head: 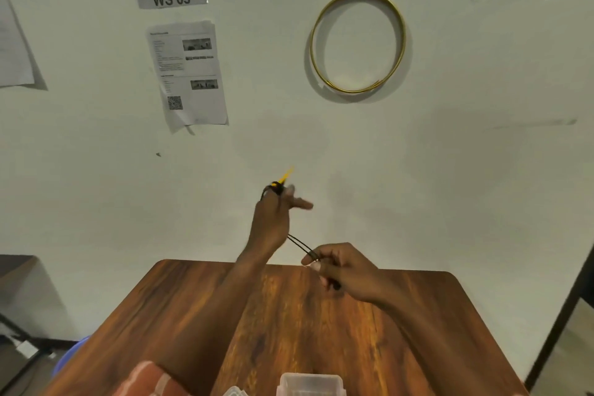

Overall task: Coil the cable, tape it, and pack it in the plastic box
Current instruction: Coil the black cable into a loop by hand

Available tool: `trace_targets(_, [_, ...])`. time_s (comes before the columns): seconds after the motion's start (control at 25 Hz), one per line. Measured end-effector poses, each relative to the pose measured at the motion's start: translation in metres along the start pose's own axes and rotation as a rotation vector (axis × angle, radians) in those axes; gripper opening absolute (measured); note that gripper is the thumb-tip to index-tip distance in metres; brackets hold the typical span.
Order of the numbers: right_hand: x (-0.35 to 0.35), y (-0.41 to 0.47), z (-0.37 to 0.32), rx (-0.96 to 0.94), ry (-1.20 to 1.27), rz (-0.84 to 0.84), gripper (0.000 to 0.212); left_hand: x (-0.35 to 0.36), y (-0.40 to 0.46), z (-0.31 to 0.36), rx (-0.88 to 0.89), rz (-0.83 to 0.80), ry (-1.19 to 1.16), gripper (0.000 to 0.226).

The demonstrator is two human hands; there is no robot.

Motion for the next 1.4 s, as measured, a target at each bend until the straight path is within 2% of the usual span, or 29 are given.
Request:
trace_targets(0.04, [-0.009, 0.001, -0.01, -0.05, -0.199, 0.055, 0.018, 0.007, -0.008, -0.006, 0.019, -0.108, 0.257, 0.029])
trace_targets(0.08, [-0.02, 0.002, -0.021, -0.123, -0.44, 0.123, 0.017, 0.011, -0.015, -0.012, -0.021, -0.219, 0.362, 0.033])
trace_targets(0.12, [-0.031, 0.003, -0.032, -0.184, -0.61, 0.184, 0.016, 0.014, -0.024, -0.015, -0.105, -0.333, 0.329, 0.043])
trace_targets(0.16, [-0.042, 0.005, -0.038, -0.221, -0.67, 0.24, 0.015, 0.017, -0.033, -0.016, -0.215, -0.468, 0.187, 0.054])
trace_targets(0.2, [-0.05, 0.005, -0.041, -0.236, -0.618, 0.27, 0.016, 0.02, -0.043, -0.012, -0.325, -0.612, -0.022, 0.06])
trace_targets(0.24, [-0.052, 0.006, -0.039, -0.213, -0.453, 0.252, 0.019, 0.023, -0.05, -0.007, -0.409, -0.726, -0.247, 0.06])
trace_targets(0.32, [-0.04, 0.007, -0.029, -0.09, -0.02, 0.189, 0.027, 0.025, -0.056, 0.003, -0.505, -0.81, -0.626, 0.053])
trace_targets(0.36, [-0.03, 0.007, -0.02, -0.005, 0.114, 0.194, 0.036, 0.026, -0.055, 0.006, -0.538, -0.815, -0.76, 0.051])
trace_targets(0.48, [-0.004, -0.003, 0.001, 0.135, 0.531, 0.14, 0.077, 0.029, -0.05, 0.003, -0.627, -0.773, -0.974, 0.047])
trace_targets(0.52, [-0.001, -0.007, 0.004, 0.144, 0.698, 0.113, 0.079, 0.031, -0.049, 0.0, -0.654, -0.759, -1.012, 0.046])
trace_targets(0.56, [0.002, -0.009, 0.005, 0.14, 0.827, 0.089, 0.074, 0.033, -0.049, -0.003, -0.685, -0.751, -1.043, 0.046])
trace_targets(0.64, [0.008, -0.014, 0.003, 0.129, 0.895, 0.07, 0.048, 0.037, -0.052, -0.013, -0.755, -0.775, -1.12, 0.045])
trace_targets(0.72, [0.017, -0.015, 0.015, 0.22, 0.996, 0.109, 0.029, 0.038, -0.055, -0.026, -0.783, -0.814, -1.163, 0.042])
trace_targets(0.8, [0.027, -0.015, 0.035, 0.337, 1.188, 0.157, 0.02, 0.035, -0.061, -0.043, -0.737, -0.784, -1.078, 0.035])
trace_targets(0.88, [0.038, -0.019, 0.059, 0.438, 1.297, 0.22, 0.022, 0.033, -0.071, -0.059, -0.697, -0.678, -0.9, 0.034])
trace_targets(0.96, [0.053, -0.027, 0.079, 0.512, 1.318, 0.286, 0.024, 0.039, -0.086, -0.076, -0.721, -0.494, -0.705, 0.032])
trace_targets(1.04, [0.065, -0.041, 0.091, 0.548, 1.305, 0.33, 0.021, 0.049, -0.105, -0.095, -0.716, -0.249, -0.45, 0.02])
trace_targets(1.12, [0.074, -0.061, 0.102, 0.559, 1.327, 0.355, 0.025, 0.061, -0.128, -0.111, -0.69, -0.13, -0.238, 0.019])
trace_targets(1.28, [0.098, -0.104, 0.143, 0.701, 1.273, 0.389, 0.025, 0.089, -0.181, -0.141, -0.776, -0.109, -0.16, 0.027])
trace_targets(1.4, [0.118, -0.132, 0.184, 0.873, 1.149, 0.553, 0.022, 0.106, -0.225, -0.167, -0.94, -0.163, -0.176, 0.028])
Point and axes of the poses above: each hand's wrist, its own y-axis towards the middle knuckle, its own x-axis out of the palm, z = x × y, the point moved 2 cm from there along y, towards the middle knuckle, and after that the axes turned 1 degree about y, right-handed, at the moved point
